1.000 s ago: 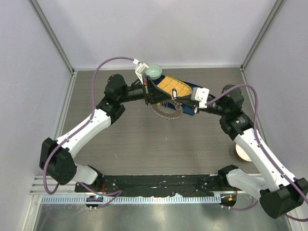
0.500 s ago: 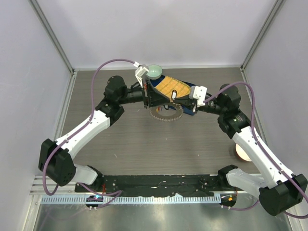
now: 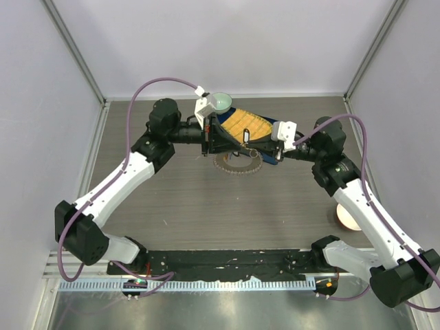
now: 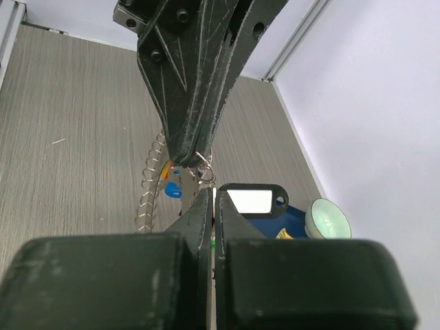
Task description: Remove the keys from the keyring
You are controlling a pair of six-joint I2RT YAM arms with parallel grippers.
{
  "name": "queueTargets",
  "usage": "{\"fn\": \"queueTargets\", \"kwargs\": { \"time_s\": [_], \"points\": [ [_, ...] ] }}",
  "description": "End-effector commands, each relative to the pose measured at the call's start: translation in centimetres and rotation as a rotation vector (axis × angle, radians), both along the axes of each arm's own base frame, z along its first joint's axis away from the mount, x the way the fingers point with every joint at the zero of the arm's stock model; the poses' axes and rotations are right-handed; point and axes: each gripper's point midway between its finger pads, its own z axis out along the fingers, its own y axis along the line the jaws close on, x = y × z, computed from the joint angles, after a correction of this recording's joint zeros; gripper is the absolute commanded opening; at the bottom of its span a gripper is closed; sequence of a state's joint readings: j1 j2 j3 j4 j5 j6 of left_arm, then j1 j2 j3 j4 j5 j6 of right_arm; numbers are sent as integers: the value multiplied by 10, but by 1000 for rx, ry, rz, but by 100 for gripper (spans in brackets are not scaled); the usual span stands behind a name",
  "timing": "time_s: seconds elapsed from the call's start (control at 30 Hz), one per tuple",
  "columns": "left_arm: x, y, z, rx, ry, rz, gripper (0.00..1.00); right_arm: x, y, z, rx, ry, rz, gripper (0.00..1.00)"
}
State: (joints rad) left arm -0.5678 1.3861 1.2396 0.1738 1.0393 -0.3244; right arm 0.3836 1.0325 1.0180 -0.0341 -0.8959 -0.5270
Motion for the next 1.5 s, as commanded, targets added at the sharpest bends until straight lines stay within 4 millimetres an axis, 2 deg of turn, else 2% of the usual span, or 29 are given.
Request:
{"fn": "queueTargets", "kwargs": {
  "time_s": [0.0, 0.03, 0.07, 0.2, 0.27, 0.6, 1.2, 1.33, 1.47],
  "points": [
    [-23, 7, 16, 36, -136, -126, 0, 21, -11, 16, -4, -50, -96, 1],
    [-21, 7, 9, 63, -102, -120, 0, 20, -11, 16, -5, -49, -90, 1],
    [-19, 7, 8, 67, -106, -111, 0, 19, -10, 20, -3, -54, -82, 1],
    [-13, 6, 6, 85, -126, -95, 0, 17, -9, 15, -20, -39, -64, 1],
    [-8, 6, -4, 124, -122, -83, 0, 17, -9, 18, -21, -49, -64, 1],
    [3, 4, -10, 171, -130, -50, 0, 13, -4, 25, -20, -54, -15, 1],
    [4, -3, -36, 292, -164, -49, 0, 12, 0, 32, 0, -51, 11, 1],
    [-1, -3, -40, 297, -203, -75, 0, 16, 1, 38, 13, -39, 0, 1],
    [-6, -2, -41, 289, -236, -99, 0, 31, 0, 29, -9, 18, -47, 1]
  ]
}}
